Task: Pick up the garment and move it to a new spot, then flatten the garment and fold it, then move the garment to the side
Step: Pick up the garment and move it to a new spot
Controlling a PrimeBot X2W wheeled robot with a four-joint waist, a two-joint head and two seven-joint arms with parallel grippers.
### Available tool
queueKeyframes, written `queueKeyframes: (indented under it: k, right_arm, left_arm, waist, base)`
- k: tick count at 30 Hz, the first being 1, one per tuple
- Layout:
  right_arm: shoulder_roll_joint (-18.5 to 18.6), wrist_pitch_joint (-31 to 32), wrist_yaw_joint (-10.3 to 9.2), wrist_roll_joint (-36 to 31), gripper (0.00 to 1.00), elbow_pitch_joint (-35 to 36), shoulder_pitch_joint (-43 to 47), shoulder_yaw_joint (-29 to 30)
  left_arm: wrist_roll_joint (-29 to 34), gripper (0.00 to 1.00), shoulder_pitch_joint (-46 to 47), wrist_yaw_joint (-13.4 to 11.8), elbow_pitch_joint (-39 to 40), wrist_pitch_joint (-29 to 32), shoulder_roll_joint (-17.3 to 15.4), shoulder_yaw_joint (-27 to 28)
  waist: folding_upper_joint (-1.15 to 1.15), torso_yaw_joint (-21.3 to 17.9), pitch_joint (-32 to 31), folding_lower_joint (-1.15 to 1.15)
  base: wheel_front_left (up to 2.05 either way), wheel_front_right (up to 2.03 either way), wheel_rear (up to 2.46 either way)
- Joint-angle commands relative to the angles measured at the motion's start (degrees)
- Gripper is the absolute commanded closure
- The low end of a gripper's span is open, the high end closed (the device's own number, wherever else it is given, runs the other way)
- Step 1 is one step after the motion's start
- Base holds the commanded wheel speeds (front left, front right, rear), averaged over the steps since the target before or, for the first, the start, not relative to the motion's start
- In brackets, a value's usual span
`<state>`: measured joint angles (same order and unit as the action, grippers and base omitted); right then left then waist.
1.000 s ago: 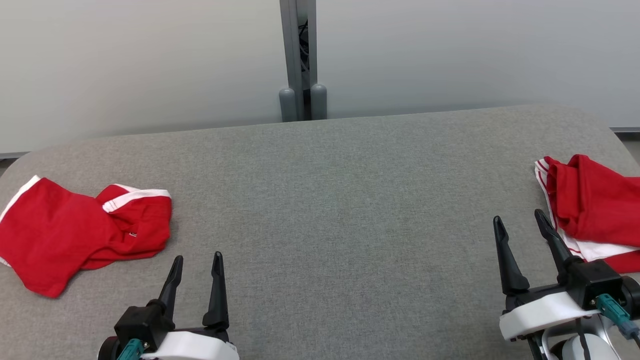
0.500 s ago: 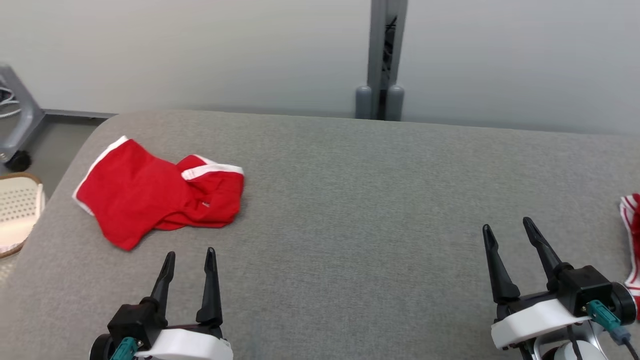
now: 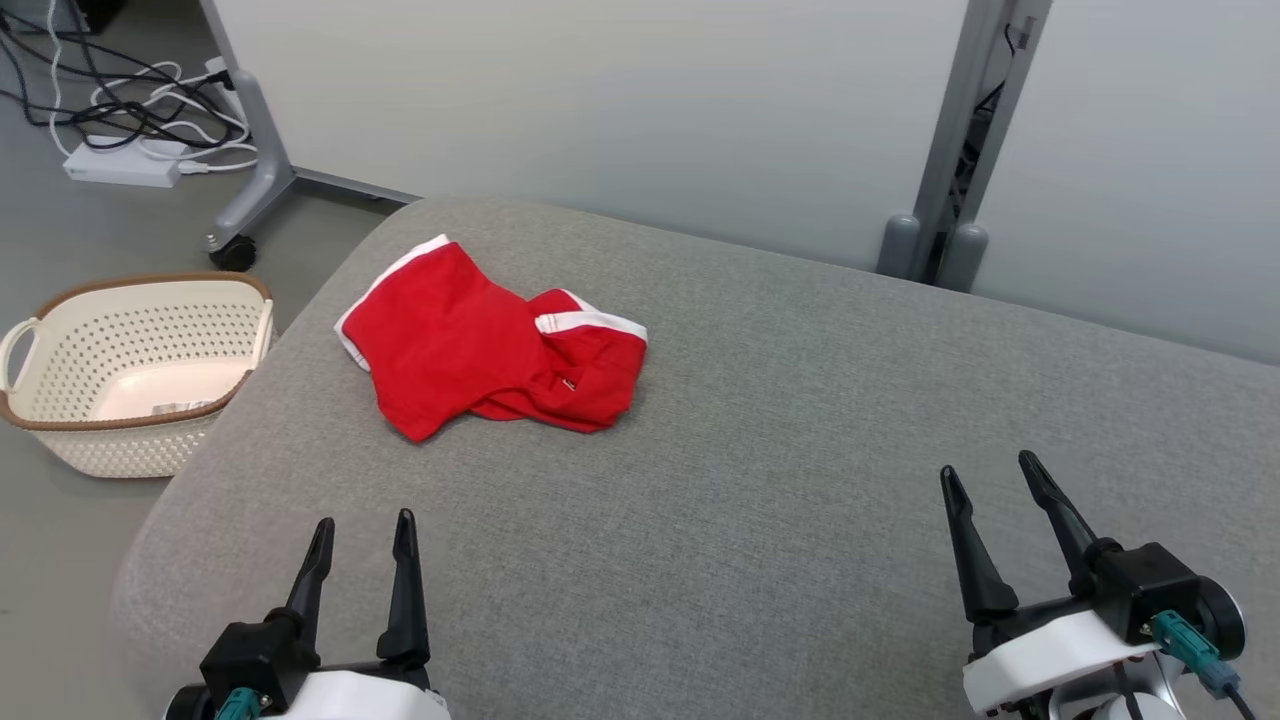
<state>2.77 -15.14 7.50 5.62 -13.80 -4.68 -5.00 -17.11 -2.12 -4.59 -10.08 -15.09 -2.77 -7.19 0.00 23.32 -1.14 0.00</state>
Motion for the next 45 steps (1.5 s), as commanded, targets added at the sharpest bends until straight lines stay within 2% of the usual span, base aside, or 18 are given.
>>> queueKeyframes:
  k: [1, 10, 22, 25, 28, 32, 37, 40, 41, 45]
  right_arm:
    - [0.3, -0.1, -0.01, 0.5, 0.00, -0.1, 0.4, -0.2]
    - [0.3, -0.1, -0.01, 1.0, 0.00, -0.5, 0.4, -0.5]
    - [0.3, -0.1, -0.01, 0.4, 0.00, -0.7, 0.0, -0.7]
    - [0.3, -0.1, -0.01, -0.4, 0.00, -0.1, -0.9, -0.5]
    - [0.3, -0.1, -0.01, -1.5, 0.00, 0.4, -1.9, 0.0]
    - [0.5, -0.1, -0.01, -3.4, 0.00, 1.3, -4.2, -0.2]
    - [2.6, 0.6, -0.01, -5.2, 0.00, 3.5, -8.6, -1.4]
    - [4.1, 1.9, -0.01, -5.7, 0.00, 5.6, -11.0, -2.7]
    - [4.1, 1.9, -0.01, -5.7, 0.00, 5.6, -11.0, -2.7]
    - [5.5, 3.6, -0.01, -5.9, 0.00, 8.8, -13.4, -4.1]
  left_arm:
    - [0.3, 0.00, -0.7, 0.3, 0.1, 0.0, -0.2, 0.3]
    - [0.0, 0.00, -0.8, 0.5, 0.1, 0.0, -0.2, 0.6]
    - [-0.5, 0.00, -0.1, 0.2, 0.7, 0.0, -0.3, 2.7]
    - [-0.7, 0.00, 1.5, 0.9, 1.0, 0.0, -0.2, 4.6]
    - [-1.7, 0.00, 3.3, 3.2, -0.7, 0.0, -0.2, 5.2]
    - [-1.1, 0.00, 8.6, 5.8, -3.9, 0.0, -0.5, 7.0]
    - [-1.6, 0.00, 19.6, 7.7, -11.6, 1.6, -3.0, 7.7]
    - [-1.8, 0.00, 27.2, 8.7, -16.6, 5.0, -5.5, 7.6]
    - [-1.8, 0.00, 27.2, 8.7, -16.6, 5.0, -5.5, 7.6]
    - [-2.4, 0.00, 37.2, 9.8, -23.1, 12.1, -9.1, 6.9]
  waist:
    - [0.00, 1.3, -0.4, 0.00]
    - [0.00, 2.7, -0.8, 0.00]
    - [0.00, 1.1, 0.1, 0.00]
    - [0.00, 0.4, 1.8, 0.00]
    - [0.00, -0.3, 4.0, 0.00]
    - [0.00, -1.8, 7.7, 0.00]
    - [0.00, -4.0, 14.5, 0.00]
    - [0.00, -5.3, 18.4, 0.00]
    - [0.00, -5.3, 18.4, 0.00]
    - [0.00, -6.8, 22.8, 0.00]
  base:
    - [0.00, 0.00, 0.00]
    - [0.00, 0.00, 0.00]
    - [0.00, 0.00, 0.00]
    - [0.00, 0.00, 0.00]
    - [0.00, 0.00, 0.00]
    - [0.00, 0.00, 0.00]
    - [0.00, 0.00, 0.00]
    - [0.00, 0.00, 0.00]
    - [0.00, 0.00, 0.00]
    - [0.00, 0.00, 0.00]
